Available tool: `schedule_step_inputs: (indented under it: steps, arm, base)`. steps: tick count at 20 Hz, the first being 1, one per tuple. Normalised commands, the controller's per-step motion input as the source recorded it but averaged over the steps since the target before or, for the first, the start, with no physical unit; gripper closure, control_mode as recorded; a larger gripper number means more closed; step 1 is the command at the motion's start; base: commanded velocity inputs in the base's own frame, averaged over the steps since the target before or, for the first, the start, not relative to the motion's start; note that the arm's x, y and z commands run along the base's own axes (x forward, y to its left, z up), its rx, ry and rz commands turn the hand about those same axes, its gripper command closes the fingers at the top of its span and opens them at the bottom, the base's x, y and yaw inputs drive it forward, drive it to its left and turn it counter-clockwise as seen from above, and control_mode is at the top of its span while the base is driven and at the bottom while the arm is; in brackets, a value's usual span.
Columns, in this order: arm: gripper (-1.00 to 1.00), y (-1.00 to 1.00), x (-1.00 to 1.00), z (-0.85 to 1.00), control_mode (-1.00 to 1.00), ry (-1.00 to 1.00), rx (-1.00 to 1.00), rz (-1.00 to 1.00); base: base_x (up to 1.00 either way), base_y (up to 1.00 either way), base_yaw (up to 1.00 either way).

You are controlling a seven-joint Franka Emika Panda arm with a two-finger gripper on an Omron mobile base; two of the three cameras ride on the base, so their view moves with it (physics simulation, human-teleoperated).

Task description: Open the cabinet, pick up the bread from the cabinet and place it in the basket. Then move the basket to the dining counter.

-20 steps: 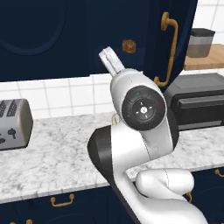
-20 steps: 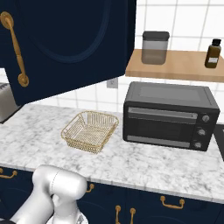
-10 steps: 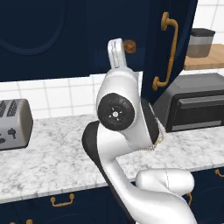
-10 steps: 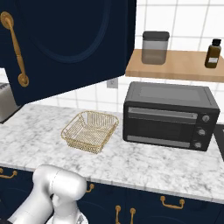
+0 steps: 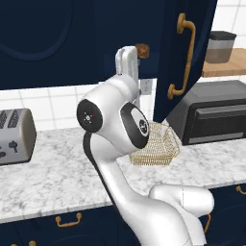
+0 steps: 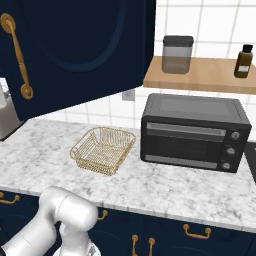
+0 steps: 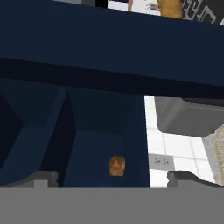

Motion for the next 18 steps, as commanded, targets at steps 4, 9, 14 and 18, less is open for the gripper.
schedule_step_inputs:
  steps: [4,9,14,18]
  arm:
    - [-1.00,-0.06,0.25,-0.22,-1.00,-0.04,0.26,-0.34]
    - [-1.00,-0.22,0.12,-0.37,-1.00,-0.15,0.25,-0.25]
    - [-1.00,-0.47,0.00,-0.24,-1.00,-0.21,0.25,-0.19]
    - [-1.00,-0.99,0.00,-0.11,-1.00,-0.17,0.22,-0.18]
  base:
    - [0.00,0.00,0.00]
    - [0.00,0.00,0.00]
    - [0.00,0.00,0.00]
    - [0.00,0.00,0.00]
